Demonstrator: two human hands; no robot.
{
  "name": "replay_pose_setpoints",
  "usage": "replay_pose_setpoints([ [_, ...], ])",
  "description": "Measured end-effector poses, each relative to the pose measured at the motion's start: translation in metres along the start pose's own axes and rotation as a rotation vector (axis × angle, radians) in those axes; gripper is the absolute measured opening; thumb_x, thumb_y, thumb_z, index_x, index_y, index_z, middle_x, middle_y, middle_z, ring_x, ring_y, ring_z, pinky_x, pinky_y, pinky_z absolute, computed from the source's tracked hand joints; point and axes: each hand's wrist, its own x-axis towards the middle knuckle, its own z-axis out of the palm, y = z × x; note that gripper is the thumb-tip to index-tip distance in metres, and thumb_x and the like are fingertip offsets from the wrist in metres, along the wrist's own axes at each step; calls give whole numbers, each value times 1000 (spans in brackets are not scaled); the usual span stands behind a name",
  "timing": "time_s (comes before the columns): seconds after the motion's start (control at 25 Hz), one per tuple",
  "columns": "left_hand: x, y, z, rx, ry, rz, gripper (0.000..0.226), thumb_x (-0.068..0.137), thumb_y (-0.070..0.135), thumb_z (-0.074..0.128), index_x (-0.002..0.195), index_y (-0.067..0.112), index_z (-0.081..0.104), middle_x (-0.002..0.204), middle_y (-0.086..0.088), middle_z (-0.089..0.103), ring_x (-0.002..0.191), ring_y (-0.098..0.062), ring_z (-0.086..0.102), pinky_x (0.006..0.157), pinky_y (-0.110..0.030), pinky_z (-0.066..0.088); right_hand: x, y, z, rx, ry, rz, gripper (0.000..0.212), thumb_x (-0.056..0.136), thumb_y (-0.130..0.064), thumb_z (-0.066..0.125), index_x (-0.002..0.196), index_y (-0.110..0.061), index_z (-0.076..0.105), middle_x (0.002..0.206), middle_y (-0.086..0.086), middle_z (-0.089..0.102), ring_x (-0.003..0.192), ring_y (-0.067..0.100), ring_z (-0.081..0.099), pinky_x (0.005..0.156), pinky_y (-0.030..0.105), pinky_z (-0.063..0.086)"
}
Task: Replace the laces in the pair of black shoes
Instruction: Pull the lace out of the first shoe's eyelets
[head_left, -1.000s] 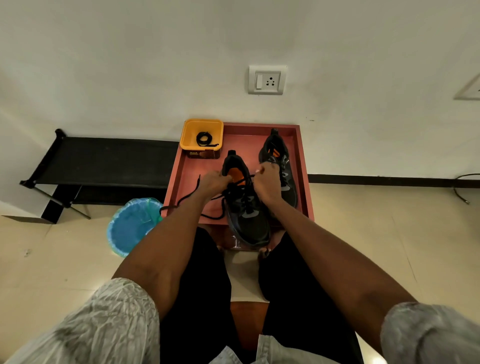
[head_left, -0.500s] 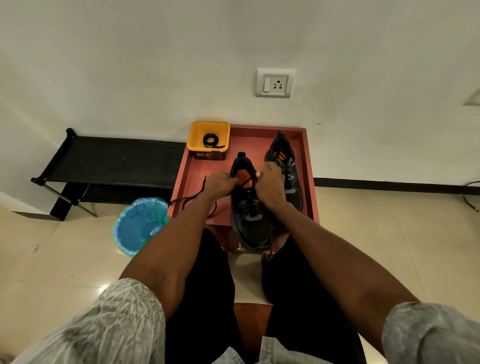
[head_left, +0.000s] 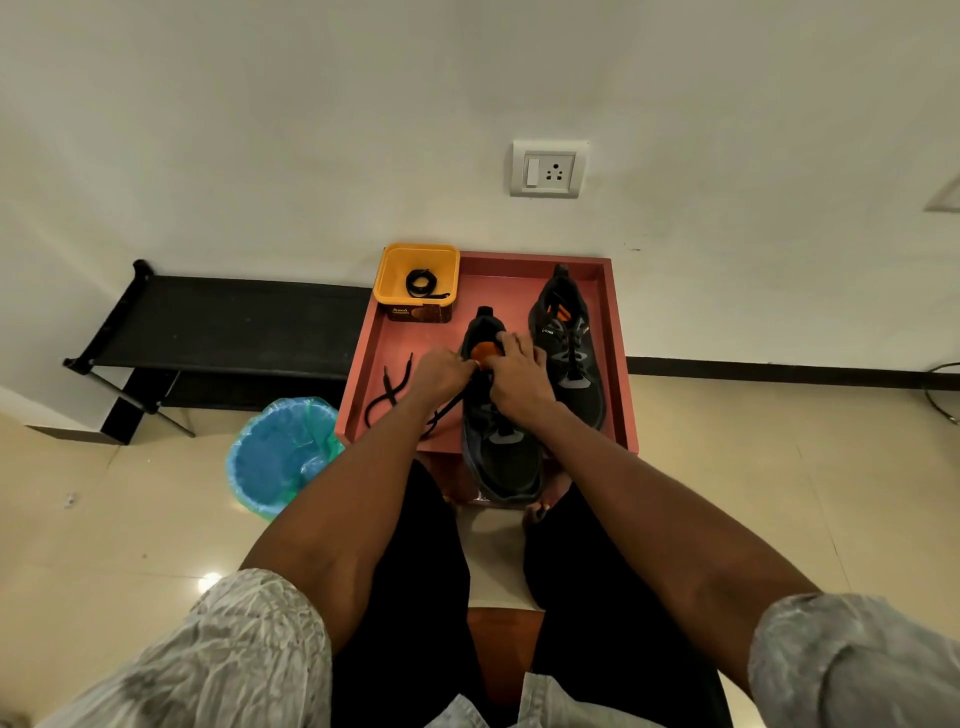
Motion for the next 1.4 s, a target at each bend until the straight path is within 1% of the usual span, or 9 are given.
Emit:
replay_pose_setpoints([
  [0.12, 2, 0, 3, -44, 14, -14, 47, 90, 20, 66, 49, 13, 43, 51, -1, 43, 46, -14, 36, 48, -27, 27, -5, 11, -3, 222, 187, 119, 26, 90, -13, 55, 113, -13, 67, 144, 10, 41, 138, 31, 30, 113, 49, 24],
  [0.32, 4, -3, 4, -80, -3, -33, 44, 90, 23, 67, 53, 13, 45, 54, -1, 43, 47, -15, 38, 52, -29, 32, -12, 44, -23, 589, 500, 869, 31, 85, -7, 52, 113, -9, 66, 130, 10, 53, 127, 30, 44, 109, 46, 36],
  [0.44, 4, -4, 5, -80, -2, -26, 44, 90, 22, 67, 53, 13, 45, 55, -2, 44, 50, -16, 38, 55, -31, 33, -11, 32, -18, 400, 410, 514, 37, 82, -10, 58, 118, -16, 65, 145, 9, 39, 140, 31, 27, 117, 50, 23],
  [0.6, 4, -4, 3, -55, -16, -14, 42, 92, 19, 62, 53, 11, 48, 57, -5, 47, 52, -17, 40, 52, -30, 30, -3, 0, -3, 137, 68, 25, 35, 88, -15, 56, 120, -23, 68, 158, 10, 24, 146, 34, 11, 119, 54, 13],
  [0.8, 5, -4, 6, -45, -6, -12, 47, 91, 21, 63, 50, 12, 43, 53, -3, 43, 48, -16, 36, 52, -31, 29, -3, 5, -6, 147, 118, 101, 28, 89, -10, 55, 115, -9, 62, 151, 12, 31, 142, 32, 21, 115, 49, 19],
  [1.0, 5, -3, 8, -57, 10, -26, 47, 91, 27, 65, 52, 13, 45, 55, -3, 47, 50, -18, 42, 59, -33, 37, -13, 26, -17, 503, 467, 701, 36, 86, -3, 53, 121, -8, 57, 141, 13, 44, 136, 32, 32, 115, 48, 27],
  [1.2, 2, -2, 7, -22, 0, 7, 44, 92, 24, 62, 52, 11, 46, 56, -4, 49, 50, -18, 43, 54, -31, 34, -6, 7, -6, 154, 108, 113, 44, 86, -13, 56, 128, -25, 61, 161, 11, 17, 149, 35, 5, 119, 56, 9],
  [1.32, 1, -1, 6, 1, 1, 14, 43, 92, 23, 61, 53, 10, 48, 58, -6, 51, 51, -19, 43, 54, -30, 34, -1, 1, 0, 75, -16, 49, 41, 88, -12, 57, 126, -25, 64, 160, 11, 21, 147, 35, 10, 118, 53, 11],
  [1.4, 1, -1, 6, 2, 4, 20, 44, 93, 24, 61, 53, 10, 47, 57, -6, 50, 51, -20, 43, 52, -30, 32, -5, 4, -1, 95, 73, 54, 33, 89, -12, 56, 119, -20, 66, 154, 10, 30, 143, 32, 18, 115, 50, 15],
])
